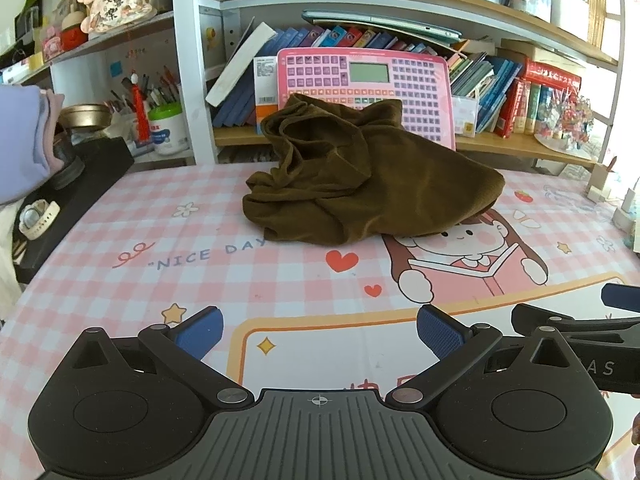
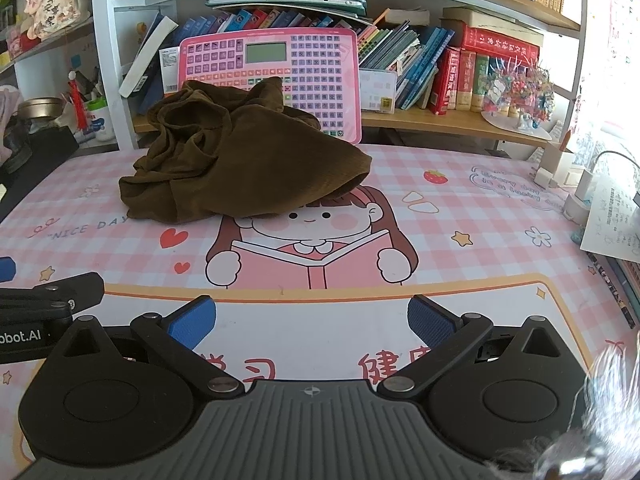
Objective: Fold clothes
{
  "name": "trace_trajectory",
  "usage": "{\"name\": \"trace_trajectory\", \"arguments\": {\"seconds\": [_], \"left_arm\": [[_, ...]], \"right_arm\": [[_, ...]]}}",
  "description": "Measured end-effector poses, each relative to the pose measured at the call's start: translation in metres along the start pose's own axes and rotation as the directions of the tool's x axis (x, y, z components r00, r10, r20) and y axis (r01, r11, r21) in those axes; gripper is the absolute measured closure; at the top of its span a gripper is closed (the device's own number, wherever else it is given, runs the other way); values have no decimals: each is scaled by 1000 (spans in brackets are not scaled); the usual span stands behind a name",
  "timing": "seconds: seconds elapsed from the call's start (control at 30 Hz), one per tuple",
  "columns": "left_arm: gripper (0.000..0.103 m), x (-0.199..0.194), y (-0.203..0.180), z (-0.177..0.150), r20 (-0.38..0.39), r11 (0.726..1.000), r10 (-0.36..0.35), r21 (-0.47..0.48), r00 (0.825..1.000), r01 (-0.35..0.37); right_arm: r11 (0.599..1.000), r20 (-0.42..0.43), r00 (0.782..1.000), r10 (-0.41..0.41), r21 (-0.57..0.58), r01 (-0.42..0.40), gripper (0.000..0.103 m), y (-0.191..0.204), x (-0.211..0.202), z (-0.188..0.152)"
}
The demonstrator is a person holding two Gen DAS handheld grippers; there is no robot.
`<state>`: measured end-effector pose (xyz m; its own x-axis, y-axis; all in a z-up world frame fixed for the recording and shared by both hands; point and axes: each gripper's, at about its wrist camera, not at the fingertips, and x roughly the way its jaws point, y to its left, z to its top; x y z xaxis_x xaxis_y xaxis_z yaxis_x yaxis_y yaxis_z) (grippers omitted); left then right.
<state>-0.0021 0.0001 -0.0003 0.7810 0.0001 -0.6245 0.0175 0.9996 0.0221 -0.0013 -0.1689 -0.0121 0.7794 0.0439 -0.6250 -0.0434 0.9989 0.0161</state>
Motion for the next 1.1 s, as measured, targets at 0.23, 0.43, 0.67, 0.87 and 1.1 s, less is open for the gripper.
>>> {"name": "trace_trajectory", "arguments": {"seconds": [0.23,0.43,0.67,0.87,1.1], "left_arm": [[0,-3,0,1,14,1000,6,5,1000,-6],[0,-3,-1,0,7,1000,7,5,1000,-7],[0,-2,-1,-3,-13,1000,5,4,1000,-5],[0,2,-1,-6,-36,1000,13,6,999,-13],[0,8,0,-5,-54,999,33,9,998,-33]], "right_arm": [[1000,0,1000,4,8,-4,0,0,-1,0],[1000,-5,1000,11,12,-11,1,0,-2,-1],[1000,-21,1000,21,21,-21,2,-1,0,-4],[1000,-46,999,18,23,-17,2,-1,4,-7],[999,-55,998,29,32,-27,2,-2,9,-5]]}}
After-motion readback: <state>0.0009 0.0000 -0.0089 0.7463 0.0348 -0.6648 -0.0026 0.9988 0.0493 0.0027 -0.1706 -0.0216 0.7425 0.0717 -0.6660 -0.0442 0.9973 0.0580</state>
